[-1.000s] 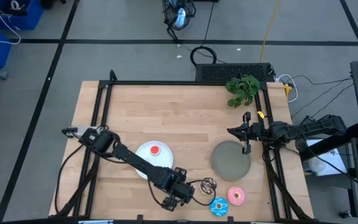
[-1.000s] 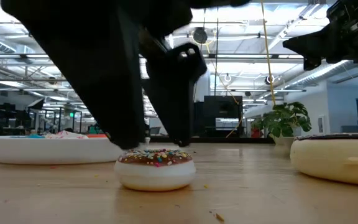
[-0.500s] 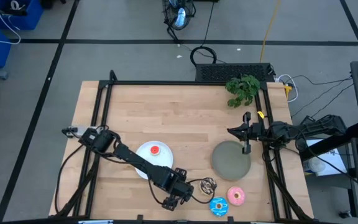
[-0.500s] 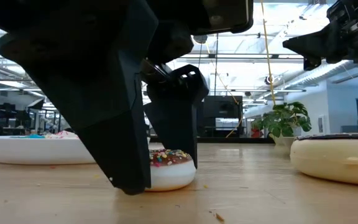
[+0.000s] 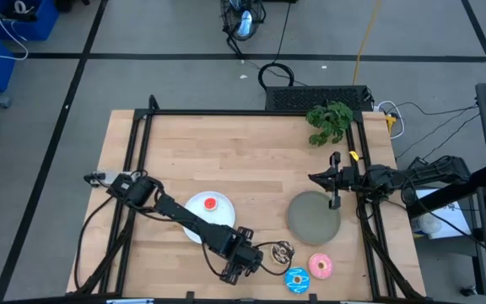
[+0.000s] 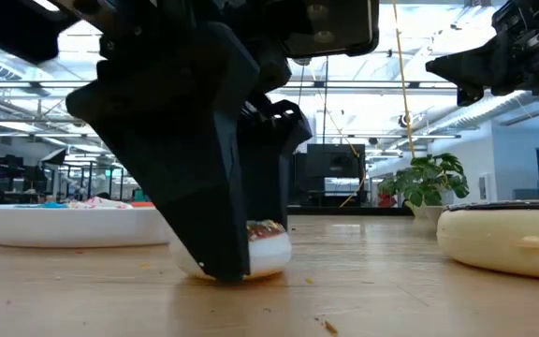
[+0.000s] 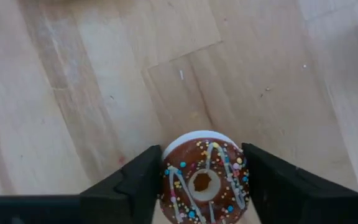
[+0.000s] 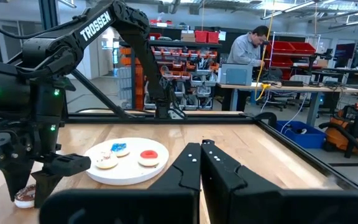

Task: Pick & Place donuts
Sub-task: Put the small brown donut on the white plate

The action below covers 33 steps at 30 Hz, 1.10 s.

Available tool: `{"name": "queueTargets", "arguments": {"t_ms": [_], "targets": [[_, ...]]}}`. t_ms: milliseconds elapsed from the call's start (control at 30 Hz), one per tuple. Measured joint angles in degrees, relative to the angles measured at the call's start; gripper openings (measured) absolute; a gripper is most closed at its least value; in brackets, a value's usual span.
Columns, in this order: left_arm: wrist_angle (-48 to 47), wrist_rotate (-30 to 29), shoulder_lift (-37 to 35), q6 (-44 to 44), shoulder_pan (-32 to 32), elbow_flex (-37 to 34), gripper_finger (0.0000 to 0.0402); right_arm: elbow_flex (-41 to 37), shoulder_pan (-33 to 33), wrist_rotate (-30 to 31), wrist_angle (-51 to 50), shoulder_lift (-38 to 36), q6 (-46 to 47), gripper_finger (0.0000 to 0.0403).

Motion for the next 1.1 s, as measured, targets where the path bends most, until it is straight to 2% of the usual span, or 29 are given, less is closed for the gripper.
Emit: {"name": "queueTargets", "arguments": {"t_ms": [200,367,567,733,900,1100], "targets": [[-5.65,0.74,-1.12,-0.7,0.45,4.83,0.0149,0.01,0.01,0.02,0.0,0.02,0.0,0.0],[-16.24,0.08,-2.81,-1.42,1.57,13.3,0.0126,0.0,0.01,0.02,0.25,0.11,0.0,0.0],[-31.17,-4.24,-6.99,-3.39,1.74,20.48,0.0137,0.02,0.02,-0.02,0.16,0.17,0.0,0.0],[-39.67,-8.95,-11.82,-8.07,1.81,20.52,0.016,0.02,0.02,-0.02,0.05,0.44,0.0,0.0],[-43.22,-12.63,-15.04,-10.71,1.84,20.5,0.0176,0.01,0.0,-0.02,0.49,0.44,0.0,0.0],[-46.31,-13.4,-16.8,-12.43,1.92,20.5,0.0167,0.02,0.02,-0.04,0.63,0.44,0.02,0.0]]}}
